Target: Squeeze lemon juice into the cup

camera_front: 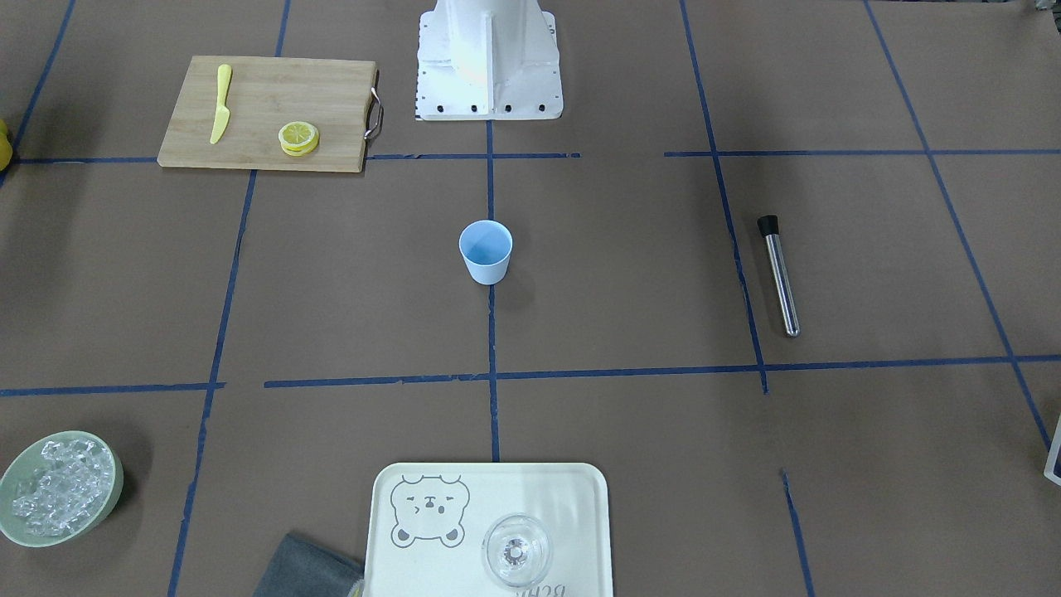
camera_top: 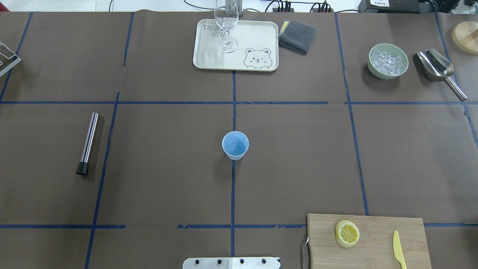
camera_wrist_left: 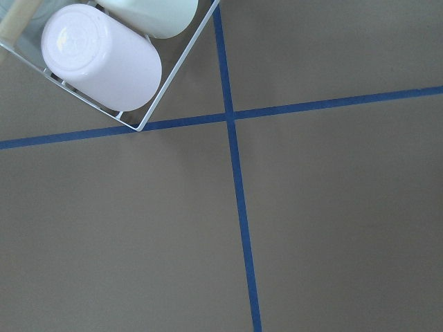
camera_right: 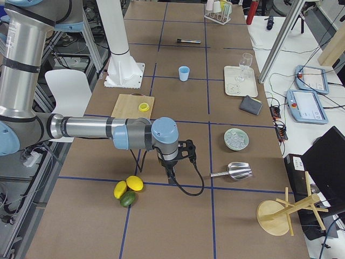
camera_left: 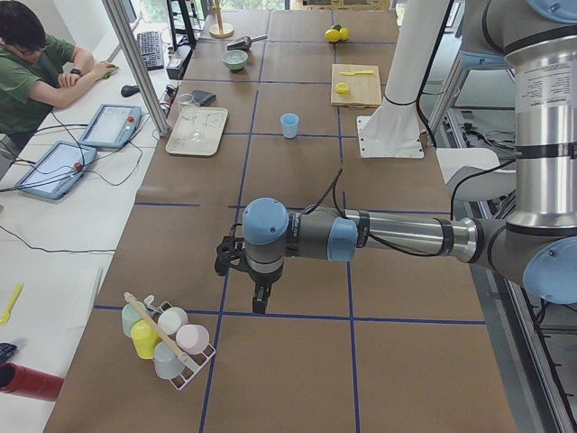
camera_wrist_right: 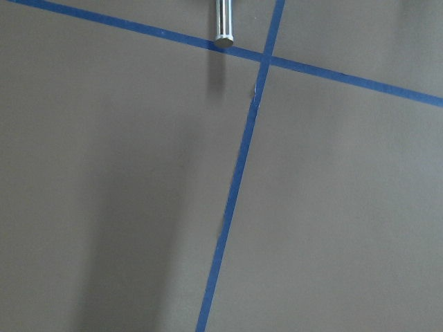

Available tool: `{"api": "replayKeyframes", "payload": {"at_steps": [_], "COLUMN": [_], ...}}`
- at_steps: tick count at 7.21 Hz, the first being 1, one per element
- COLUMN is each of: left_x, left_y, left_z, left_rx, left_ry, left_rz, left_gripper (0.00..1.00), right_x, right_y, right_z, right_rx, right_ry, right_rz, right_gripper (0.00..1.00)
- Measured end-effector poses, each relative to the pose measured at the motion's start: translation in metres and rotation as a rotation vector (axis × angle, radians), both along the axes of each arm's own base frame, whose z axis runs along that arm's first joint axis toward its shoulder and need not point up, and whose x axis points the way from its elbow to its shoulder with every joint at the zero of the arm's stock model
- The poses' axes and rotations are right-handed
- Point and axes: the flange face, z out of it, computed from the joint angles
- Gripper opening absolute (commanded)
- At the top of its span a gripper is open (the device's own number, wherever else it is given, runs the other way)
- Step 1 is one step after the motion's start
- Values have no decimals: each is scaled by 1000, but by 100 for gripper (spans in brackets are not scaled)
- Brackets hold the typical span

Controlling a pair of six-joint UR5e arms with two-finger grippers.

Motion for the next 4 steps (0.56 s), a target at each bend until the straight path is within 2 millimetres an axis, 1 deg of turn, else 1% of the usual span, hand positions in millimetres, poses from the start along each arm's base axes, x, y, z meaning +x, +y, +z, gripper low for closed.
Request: {"api": "replayKeyframes", "payload": {"at_steps": [1, 3, 4], "left_x": [0, 1, 1], "left_y": [0, 0, 0], "left_z": [-1, -2, -2], "left_rx": [3, 4, 5], "left_ry": [0, 1, 2], "left_rz": [0, 1, 0], "left_gripper": [100, 100, 100], "right_x": [-1, -3, -5], "right_y": [-8, -12, -14], "right_z": [-11, -29, -41], "right_rx": [15, 25, 58], "right_ry": [-13, -48, -55], "right_rz": [7, 30, 38], "right_gripper": [100, 100, 100]}}
